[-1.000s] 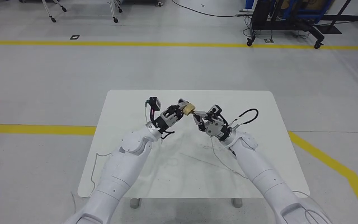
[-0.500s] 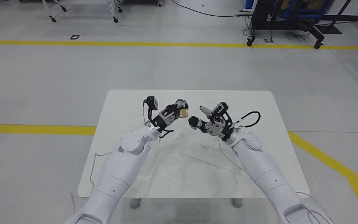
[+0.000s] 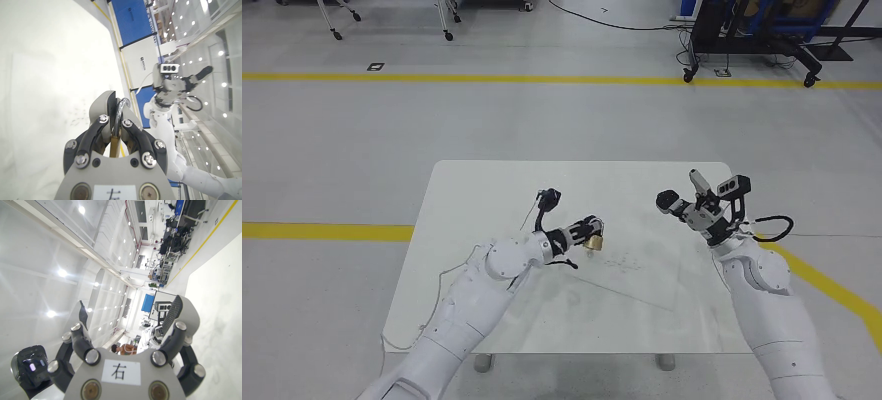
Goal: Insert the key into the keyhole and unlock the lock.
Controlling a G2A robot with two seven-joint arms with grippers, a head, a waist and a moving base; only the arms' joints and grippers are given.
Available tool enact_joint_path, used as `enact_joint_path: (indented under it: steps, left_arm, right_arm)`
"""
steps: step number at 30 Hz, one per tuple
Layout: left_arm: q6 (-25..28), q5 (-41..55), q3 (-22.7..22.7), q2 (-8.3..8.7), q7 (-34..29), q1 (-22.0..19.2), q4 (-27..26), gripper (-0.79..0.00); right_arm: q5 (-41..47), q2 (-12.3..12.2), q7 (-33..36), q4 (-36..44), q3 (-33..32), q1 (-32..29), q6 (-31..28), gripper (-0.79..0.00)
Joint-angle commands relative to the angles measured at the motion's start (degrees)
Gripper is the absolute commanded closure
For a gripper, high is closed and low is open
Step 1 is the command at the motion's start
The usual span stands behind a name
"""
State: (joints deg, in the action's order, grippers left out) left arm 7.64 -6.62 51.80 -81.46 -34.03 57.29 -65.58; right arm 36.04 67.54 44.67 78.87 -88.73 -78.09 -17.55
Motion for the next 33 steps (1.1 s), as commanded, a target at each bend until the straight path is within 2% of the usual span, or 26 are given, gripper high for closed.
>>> enact_joint_path:
  steps: [1, 7, 11, 14, 15, 16, 20, 26, 29, 33]
  left_arm:
    - [-1.98, -4.25, -1.68, -0.10, -0.46, -0.62, 0.42, 0.000]
    - [-4.63, -16.13, -5.45, -0.12, 0.29, -1.53, 0.36, 0.000]
    - [-5.48, -17.29, -5.95, -0.21, -0.60, -1.53, 0.15, -0.006]
    - [-6.16, -16.31, -5.80, -0.28, -2.29, -1.60, 0.28, -0.345]
    - [-6.30, -16.28, -5.84, -0.31, -2.45, -1.59, 0.28, -0.683]
    - [-6.49, -16.40, -5.98, -0.35, -2.60, -1.55, 0.30, -0.785]
    - [-7.05, -16.08, -6.02, -0.49, -2.93, -1.51, 0.14, -0.785]
    - [-9.37, -15.63, -3.70, -0.08, -2.73, -1.56, -1.01, -0.785]
    - [-7.29, -15.61, -0.92, 0.55, 0.28, -1.00, -3.44, -0.785]
    - [-2.65, -15.39, 3.39, 1.68, 4.10, 1.64, -9.48, -0.785]
  right_arm:
    - [-0.90, -0.08, -1.27, 2.32, -0.33, -1.22, 0.95, -0.785]
    - [-0.90, -0.08, -1.27, 2.32, -0.33, -1.22, 0.95, -0.785]
    - [-0.90, -0.08, -1.27, 2.32, -0.33, -1.22, 0.95, -0.785]
    - [-0.90, -0.08, -1.27, 2.32, -0.33, -1.22, 0.95, -0.785]
    - [-0.90, -0.08, -1.27, 2.32, -0.33, -1.22, 0.95, -0.785]
    - [-0.90, -0.08, -1.27, 2.32, -0.33, -1.22, 0.95, -0.785]
    - [-0.90, -0.08, -1.27, 2.32, -0.33, -1.22, 0.95, -0.785]
    - [-0.90, -0.08, -1.27, 2.32, -0.33, -1.22, 0.95, -0.785]
    - [-0.90, -0.08, -1.27, 2.32, -0.33, -1.22, 0.95, -0.785]
    - [-0.90, -0.08, -1.27, 2.32, -0.33, -1.22, 0.95, -0.785]
